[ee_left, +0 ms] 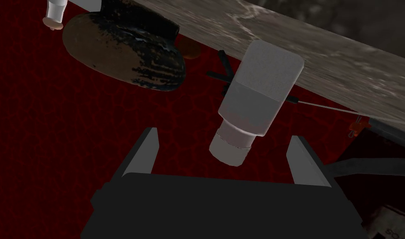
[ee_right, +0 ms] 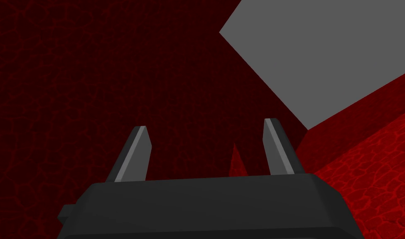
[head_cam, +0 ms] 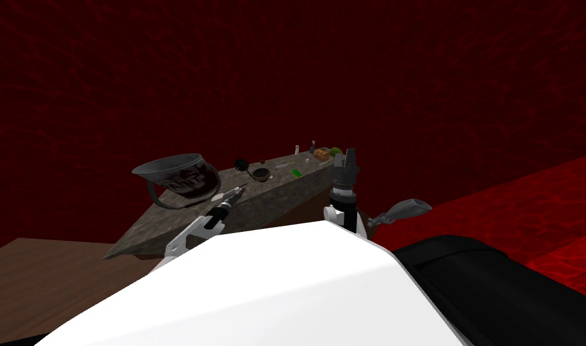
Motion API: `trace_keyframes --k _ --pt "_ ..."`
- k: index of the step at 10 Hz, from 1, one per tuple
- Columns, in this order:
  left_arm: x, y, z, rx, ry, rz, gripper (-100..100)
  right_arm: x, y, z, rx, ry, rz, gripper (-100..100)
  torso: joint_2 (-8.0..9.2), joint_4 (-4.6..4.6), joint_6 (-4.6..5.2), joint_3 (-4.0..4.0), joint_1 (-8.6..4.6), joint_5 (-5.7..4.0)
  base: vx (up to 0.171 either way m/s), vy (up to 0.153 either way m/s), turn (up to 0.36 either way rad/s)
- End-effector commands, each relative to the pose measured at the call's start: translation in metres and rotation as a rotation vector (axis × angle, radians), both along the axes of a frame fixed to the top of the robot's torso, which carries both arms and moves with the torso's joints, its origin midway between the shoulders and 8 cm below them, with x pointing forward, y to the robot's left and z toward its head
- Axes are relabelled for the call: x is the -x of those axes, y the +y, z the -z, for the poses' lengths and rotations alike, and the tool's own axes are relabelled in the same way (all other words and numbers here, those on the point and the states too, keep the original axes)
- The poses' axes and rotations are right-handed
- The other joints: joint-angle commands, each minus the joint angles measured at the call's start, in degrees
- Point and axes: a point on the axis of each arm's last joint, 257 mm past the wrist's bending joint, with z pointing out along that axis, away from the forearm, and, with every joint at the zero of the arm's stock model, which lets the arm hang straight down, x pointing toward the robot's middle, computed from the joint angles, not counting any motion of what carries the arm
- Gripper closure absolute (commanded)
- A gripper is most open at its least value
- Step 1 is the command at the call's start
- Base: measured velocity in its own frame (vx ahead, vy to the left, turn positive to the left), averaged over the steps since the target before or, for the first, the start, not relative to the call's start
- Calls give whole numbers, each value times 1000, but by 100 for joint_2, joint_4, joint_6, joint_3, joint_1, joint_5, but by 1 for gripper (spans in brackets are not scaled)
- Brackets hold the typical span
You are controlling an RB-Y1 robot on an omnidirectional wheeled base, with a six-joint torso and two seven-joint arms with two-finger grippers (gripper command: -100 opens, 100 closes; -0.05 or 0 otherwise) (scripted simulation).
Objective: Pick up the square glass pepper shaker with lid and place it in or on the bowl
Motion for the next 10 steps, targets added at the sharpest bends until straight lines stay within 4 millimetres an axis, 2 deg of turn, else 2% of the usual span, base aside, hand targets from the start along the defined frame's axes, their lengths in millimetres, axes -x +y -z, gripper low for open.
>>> trace_keyframes --k 1,2,3,4,5,6,10 --pt "0 18 7 -56 31 -16 -100 0 0 0 0 0 0 0 0 0 0 0 0 0 38 -33 -20" --pt "1 9 4 -34 18 -9 -100 0 0 0 0 0 0 0 3 1 0 2 8 2 17 -11 -2" --pt "1 11 5 -39 22 -11 0 0 0 0 0 0 0 0 11 2 0 6 16 4 0 0 0" --pt "-1 13 9 -37 21 -18 -100 0 0 0 0 0 0 0 16 4 -1 9 20 5 84 14 -45" --pt "0 12 7 -37 22 -15 -100 0 0 0 0 0 0 0 -6 0 1 -2 26 6 53 11 -14" --pt "0 12 7 -37 21 -15 100 0 0 0 0 0 0 0 0 -1 -1 -1 26 6 6 3 11" --pt "0 13 7 -43 22 -16 100 0 0 0 0 0 0 0 20 5 2 12 28 13 0 0 0"
